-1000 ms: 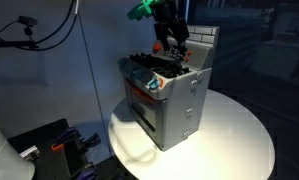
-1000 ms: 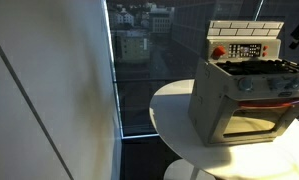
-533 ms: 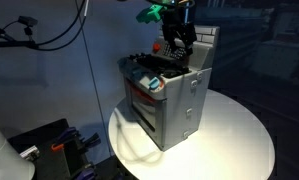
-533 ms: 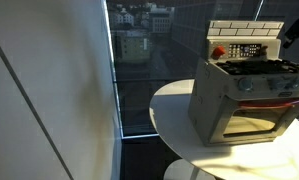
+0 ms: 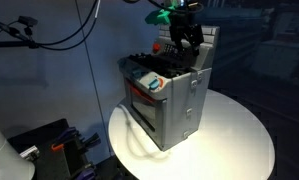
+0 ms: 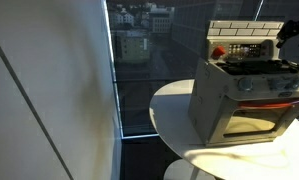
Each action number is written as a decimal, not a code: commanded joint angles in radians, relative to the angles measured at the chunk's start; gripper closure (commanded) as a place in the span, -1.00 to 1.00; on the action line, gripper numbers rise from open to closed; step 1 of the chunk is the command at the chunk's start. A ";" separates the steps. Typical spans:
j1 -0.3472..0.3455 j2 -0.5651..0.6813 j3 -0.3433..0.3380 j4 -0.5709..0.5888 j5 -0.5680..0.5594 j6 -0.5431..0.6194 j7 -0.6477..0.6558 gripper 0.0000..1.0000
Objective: Press the top right orange button on the stove
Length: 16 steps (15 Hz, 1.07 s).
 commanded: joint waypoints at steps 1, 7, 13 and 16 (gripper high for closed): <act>-0.003 0.047 -0.002 0.059 0.027 0.004 -0.006 -1.00; -0.002 0.077 -0.001 0.082 0.038 0.027 -0.010 -1.00; -0.003 0.093 0.000 0.087 0.052 0.058 -0.018 -1.00; -0.003 0.097 0.001 0.086 0.060 0.067 -0.023 -1.00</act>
